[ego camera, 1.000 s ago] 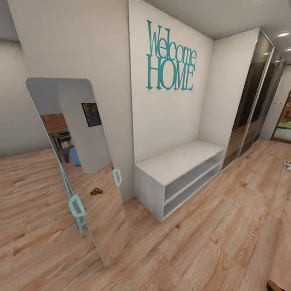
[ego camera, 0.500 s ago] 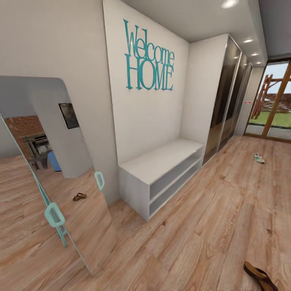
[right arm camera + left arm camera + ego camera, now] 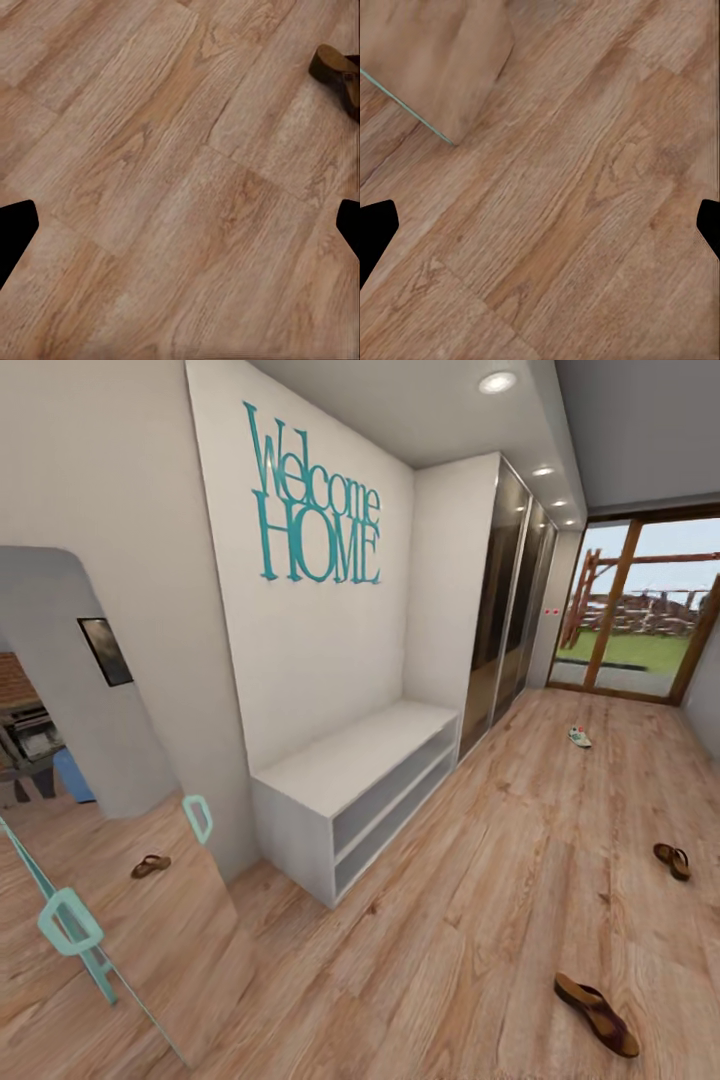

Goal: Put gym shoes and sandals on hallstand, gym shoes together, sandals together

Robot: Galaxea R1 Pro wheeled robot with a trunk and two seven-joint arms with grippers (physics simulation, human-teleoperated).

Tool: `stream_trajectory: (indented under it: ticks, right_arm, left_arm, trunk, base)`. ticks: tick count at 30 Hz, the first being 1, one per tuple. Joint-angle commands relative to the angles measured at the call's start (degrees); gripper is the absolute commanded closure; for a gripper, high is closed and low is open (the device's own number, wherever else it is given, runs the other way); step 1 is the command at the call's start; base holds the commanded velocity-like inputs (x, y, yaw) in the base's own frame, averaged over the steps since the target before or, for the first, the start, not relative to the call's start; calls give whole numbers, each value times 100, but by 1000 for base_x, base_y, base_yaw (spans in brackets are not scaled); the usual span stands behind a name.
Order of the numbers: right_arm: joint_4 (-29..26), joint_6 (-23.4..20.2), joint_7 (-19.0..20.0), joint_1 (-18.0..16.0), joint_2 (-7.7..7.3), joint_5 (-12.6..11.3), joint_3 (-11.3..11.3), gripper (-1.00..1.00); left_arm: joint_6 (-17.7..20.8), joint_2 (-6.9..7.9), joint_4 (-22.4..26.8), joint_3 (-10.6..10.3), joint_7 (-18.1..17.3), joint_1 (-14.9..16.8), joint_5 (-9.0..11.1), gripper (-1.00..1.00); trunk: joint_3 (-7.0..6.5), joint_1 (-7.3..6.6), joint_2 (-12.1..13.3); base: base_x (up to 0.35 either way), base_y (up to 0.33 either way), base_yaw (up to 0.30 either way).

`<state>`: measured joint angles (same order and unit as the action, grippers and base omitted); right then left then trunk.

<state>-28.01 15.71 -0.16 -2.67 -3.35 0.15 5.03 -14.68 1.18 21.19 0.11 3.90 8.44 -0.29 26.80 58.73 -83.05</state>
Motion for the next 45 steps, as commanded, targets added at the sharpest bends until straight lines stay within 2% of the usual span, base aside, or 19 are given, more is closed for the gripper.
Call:
stream_trajectory:
  ticks: [1, 32, 45]
  right_arm:
    - [6, 19, -2, -5, 1, 2, 8, -100]
    - [6, 12, 14, -5, 1, 2, 10, -100]
    - [6, 11, 43, -5, -1, 2, 11, -100]
  left_arm:
    - [-18, -1, -2, -1, 15, 1, -6, -100]
    - [-17, 48, 0, 6, 23, -3, -16, -100]
    - [-17, 41, -1, -2, 23, -1, -17, -100]
  trunk:
    - [6, 0, -3]
    - [10, 0, -3]
    - [295, 285, -524]
  base:
    - [0, 0, -280]
    - [0, 0, -280]
    - [0, 0, -277]
